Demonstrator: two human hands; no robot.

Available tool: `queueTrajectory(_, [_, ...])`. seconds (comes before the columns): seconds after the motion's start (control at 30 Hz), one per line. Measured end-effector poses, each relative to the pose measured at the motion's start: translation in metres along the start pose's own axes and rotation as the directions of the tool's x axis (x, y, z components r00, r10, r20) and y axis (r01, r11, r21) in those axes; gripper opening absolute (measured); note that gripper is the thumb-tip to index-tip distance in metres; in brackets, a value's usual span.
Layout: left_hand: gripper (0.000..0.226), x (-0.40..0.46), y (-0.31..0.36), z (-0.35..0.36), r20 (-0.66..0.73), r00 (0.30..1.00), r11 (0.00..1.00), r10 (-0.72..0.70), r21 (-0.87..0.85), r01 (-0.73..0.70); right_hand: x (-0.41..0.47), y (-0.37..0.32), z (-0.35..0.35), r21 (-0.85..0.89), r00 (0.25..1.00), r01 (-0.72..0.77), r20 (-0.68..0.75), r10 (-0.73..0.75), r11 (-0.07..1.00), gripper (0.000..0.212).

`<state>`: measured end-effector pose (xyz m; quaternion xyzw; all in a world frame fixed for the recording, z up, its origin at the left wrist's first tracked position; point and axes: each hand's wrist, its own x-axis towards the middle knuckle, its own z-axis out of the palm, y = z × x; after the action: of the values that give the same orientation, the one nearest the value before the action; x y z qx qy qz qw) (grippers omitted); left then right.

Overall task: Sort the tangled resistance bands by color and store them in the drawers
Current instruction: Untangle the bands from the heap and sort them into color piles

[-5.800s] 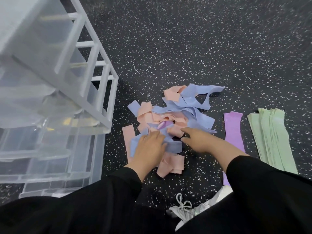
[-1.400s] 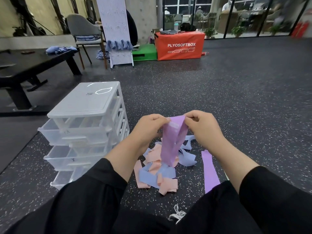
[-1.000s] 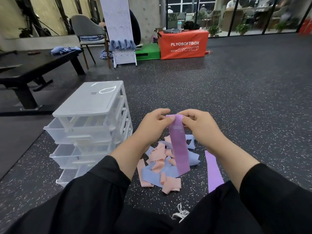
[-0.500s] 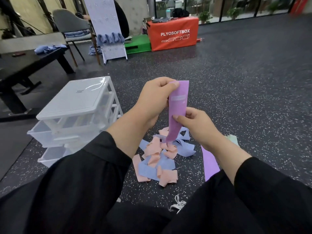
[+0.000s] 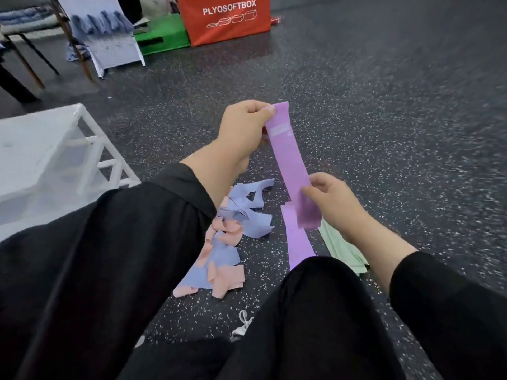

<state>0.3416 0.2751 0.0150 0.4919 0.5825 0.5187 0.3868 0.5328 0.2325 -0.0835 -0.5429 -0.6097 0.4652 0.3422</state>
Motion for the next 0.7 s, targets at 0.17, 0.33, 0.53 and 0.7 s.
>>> queueTrajectory(0.17, [0.018, 0.041, -0.052, 0.043, 0.052, 0.994, 0.994, -0.099, 0.042, 0.097, 0.021, 0.067, -0.006, -0.037, 0.986, -0.16, 0.04, 0.161, 0.986, 0.014])
queueTrajectory(0.33, [0.019, 0.068, -0.113, 0.075, 0.112, 0.97, 0.974, -0.215, 0.089, 0.206, 0.04, 0.123, -0.002, -0.096, 0.945, -0.293, 0.121, 0.303, 0.951, 0.015])
queueTrajectory(0.53, [0.01, 0.092, -0.184, 0.097, 0.122, 0.925, 0.923, -0.361, 0.186, 0.336, 0.055, 0.164, 0.01, -0.263, 0.891, -0.368, 0.173, 0.419, 0.892, 0.023])
queueTrajectory(0.7, [0.058, 0.096, -0.214, 0.096, 0.155, 0.88, 0.826, -0.45, 0.447, 0.344, 0.065, 0.19, 0.021, -0.537, 0.793, -0.391, 0.216, 0.57, 0.747, 0.062])
